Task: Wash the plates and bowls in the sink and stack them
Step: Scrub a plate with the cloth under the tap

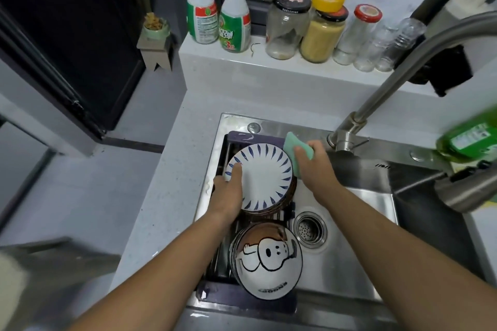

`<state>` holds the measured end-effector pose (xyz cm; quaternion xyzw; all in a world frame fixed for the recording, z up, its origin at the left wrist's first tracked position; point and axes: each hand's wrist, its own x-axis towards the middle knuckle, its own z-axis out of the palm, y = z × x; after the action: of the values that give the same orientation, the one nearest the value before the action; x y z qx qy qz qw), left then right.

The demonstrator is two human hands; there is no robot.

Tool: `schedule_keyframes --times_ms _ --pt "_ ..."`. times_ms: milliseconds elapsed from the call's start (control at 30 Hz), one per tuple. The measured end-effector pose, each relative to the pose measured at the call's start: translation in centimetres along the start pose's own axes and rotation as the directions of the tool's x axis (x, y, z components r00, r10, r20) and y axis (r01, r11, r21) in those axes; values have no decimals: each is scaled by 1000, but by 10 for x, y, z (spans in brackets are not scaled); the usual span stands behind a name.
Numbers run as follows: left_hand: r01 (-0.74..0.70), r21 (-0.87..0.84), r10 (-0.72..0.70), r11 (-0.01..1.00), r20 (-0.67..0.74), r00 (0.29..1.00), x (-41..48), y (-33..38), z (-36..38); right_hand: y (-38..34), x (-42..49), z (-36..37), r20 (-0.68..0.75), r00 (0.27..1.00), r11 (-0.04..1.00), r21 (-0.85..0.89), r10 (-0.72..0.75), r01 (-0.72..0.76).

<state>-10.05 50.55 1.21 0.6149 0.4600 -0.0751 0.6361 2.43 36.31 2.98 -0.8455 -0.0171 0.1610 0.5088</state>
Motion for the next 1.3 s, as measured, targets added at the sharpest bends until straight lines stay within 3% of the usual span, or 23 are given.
schedule_keyframes --times_ms 233,700,1000,1133,1300 --pt "11 -115 -7 993 33 999 13 -1 12 6 5 7 42 997 998 -5 -67 67" --pt "-36 -21 37 999 44 998 -2 -7 5 10 9 9 44 996 996 57 -76 73" --pt "4 -93 -4 996 4 1000 -18 -5 0 10 4 12 13 998 993 94 -67 66" --pt "30 -190 -36 981 -25 999 3 -18 2 10 4 14 25 997 996 38 -77 76" --pt "82 -173 -82 982 7 997 26 -22 1 6 6 20 9 994 994 -27 -107 107"
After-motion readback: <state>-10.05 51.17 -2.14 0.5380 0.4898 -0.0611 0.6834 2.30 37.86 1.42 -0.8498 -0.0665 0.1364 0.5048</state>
